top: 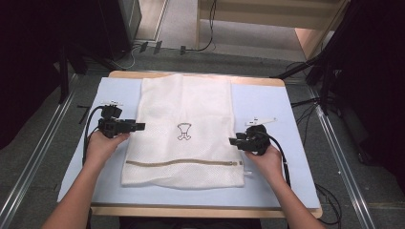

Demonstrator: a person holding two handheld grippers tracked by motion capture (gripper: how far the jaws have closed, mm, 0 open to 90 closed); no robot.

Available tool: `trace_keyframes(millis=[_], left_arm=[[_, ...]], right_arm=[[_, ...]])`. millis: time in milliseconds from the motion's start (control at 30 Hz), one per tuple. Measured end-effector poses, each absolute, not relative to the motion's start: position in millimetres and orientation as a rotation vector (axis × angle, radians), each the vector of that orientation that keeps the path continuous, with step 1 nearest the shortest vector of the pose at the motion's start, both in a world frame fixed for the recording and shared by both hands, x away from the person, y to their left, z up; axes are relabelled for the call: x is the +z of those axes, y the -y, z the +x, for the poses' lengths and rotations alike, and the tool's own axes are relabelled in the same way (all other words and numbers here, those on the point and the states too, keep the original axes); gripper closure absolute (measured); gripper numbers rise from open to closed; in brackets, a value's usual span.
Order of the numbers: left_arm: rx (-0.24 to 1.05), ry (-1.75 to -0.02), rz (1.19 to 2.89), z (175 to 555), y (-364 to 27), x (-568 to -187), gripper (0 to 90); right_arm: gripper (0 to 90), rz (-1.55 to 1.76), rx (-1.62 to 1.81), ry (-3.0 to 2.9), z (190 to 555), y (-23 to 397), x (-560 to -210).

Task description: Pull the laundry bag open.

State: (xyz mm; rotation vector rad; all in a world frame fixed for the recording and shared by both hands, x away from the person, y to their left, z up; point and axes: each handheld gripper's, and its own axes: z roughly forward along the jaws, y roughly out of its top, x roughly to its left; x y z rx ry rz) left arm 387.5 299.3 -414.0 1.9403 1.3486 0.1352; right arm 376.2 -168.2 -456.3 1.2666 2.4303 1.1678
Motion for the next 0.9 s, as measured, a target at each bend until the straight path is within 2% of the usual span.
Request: trace_keyframes(millis=[267, 400, 433, 500, 533, 900], left_arm=[[0.134, -1.268, 1.970, 371, -279, -406, 40.3], [0.125, -1.241, 1.970, 367, -271, -403, 40.2], [0.126, -1.226, 1.973, 366, -266, -402, 40.2], [0.124, -1.216, 1.974, 365, -262, -401, 40.2], [0.126, -1.201, 1.983, 365, -258, -400, 40.2], [0.102, -1.111, 2.033, 363, -227, -398, 39.3]], right_arm=[[60.6, 1.251, 1.165, -2.456, 358, 173, -454], [65.8, 1.258, 1.165, -2.464, 352, 177, -455], [72.3, 1.267, 1.175, -2.474, 350, 179, -457], [74.1, 1.270, 1.172, -2.478, 349, 180, -457], [79.4, 1.276, 1.175, -2.490, 345, 182, -457], [89.9, 1.259, 1.130, -2.575, 333, 183, -465]])
